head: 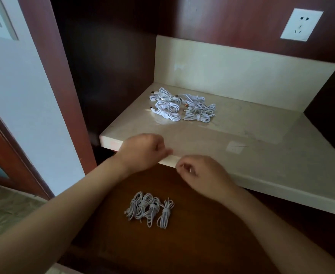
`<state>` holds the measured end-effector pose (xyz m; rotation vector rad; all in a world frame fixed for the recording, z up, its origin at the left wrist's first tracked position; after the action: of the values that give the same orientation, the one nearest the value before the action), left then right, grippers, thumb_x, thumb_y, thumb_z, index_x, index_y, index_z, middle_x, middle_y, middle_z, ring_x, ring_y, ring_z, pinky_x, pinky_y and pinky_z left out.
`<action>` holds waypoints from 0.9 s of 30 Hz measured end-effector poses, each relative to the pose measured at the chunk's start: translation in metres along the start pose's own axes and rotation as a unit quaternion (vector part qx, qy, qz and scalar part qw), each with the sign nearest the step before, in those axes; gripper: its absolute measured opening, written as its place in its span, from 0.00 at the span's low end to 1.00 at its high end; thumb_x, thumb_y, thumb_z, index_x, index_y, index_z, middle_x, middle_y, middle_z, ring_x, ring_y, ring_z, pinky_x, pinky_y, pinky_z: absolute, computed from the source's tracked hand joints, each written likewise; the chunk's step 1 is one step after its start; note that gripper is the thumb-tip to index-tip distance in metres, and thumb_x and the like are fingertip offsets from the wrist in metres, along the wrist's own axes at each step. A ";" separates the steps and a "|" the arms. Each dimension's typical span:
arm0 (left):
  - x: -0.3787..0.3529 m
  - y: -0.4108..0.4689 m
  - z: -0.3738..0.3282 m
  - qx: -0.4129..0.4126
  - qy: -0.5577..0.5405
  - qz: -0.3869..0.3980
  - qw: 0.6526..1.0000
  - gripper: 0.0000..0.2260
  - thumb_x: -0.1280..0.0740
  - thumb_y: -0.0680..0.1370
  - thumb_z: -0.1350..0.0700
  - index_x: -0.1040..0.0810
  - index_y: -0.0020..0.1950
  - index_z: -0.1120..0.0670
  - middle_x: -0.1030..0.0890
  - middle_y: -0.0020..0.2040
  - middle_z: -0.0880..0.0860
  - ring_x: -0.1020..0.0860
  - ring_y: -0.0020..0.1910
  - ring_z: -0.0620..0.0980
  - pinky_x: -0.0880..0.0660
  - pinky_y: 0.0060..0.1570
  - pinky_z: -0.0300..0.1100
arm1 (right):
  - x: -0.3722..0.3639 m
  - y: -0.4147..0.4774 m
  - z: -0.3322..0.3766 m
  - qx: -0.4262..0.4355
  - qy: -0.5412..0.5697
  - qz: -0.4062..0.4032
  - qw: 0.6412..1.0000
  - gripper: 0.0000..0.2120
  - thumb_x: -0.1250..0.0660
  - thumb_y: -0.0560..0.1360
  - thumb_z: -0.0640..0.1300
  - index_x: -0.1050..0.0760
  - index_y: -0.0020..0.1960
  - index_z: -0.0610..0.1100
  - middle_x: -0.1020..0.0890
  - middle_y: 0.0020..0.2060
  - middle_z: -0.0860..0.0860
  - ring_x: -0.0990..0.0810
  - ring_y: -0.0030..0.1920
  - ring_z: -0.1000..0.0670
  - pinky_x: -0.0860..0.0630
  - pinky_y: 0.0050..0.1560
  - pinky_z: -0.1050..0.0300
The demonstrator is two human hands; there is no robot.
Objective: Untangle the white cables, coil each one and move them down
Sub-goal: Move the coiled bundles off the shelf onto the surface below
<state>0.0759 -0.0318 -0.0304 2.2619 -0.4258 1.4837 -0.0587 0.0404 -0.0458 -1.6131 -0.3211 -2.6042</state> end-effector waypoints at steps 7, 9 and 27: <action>0.019 0.066 -0.003 -0.048 -0.006 -0.124 0.991 0.09 0.35 0.78 0.49 0.23 0.57 0.46 0.22 0.54 0.46 0.24 0.57 0.49 0.29 0.49 0.43 | 0.059 0.064 -0.049 -0.021 -0.075 -0.144 0.986 0.10 0.36 0.76 0.44 0.20 0.55 0.51 0.19 0.45 0.56 0.22 0.47 0.52 0.27 0.46 0.55; 0.011 0.086 0.000 -0.050 0.045 -0.117 0.991 0.15 0.35 0.77 0.52 0.25 0.64 0.47 0.26 0.64 0.49 0.30 0.66 0.51 0.32 0.59 0.46 | 0.058 0.079 -0.063 -0.016 -0.095 -0.161 0.982 0.13 0.35 0.75 0.42 0.20 0.57 0.50 0.18 0.48 0.53 0.23 0.53 0.48 0.26 0.49 0.53; -0.019 0.125 0.035 -0.016 0.050 -0.146 0.988 0.20 0.37 0.78 0.50 0.27 0.70 0.47 0.29 0.63 0.53 0.34 0.66 0.55 0.34 0.62 0.48 | 0.040 0.129 -0.103 -0.039 -0.135 -0.198 0.970 0.17 0.33 0.73 0.40 0.20 0.61 0.44 0.22 0.50 0.44 0.22 0.52 0.40 0.24 0.51 0.47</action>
<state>0.0391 -0.1572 -0.0405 2.1070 -0.0839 1.4175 -0.1463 -0.1043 -0.0359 -2.1326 -0.6229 -2.6888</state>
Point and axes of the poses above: each hand's wrist, its own y-axis towards the middle knuckle, its own x-axis out of the back of the hand, z = x × y, the point moved 8 cm from there along y, towards the middle knuckle
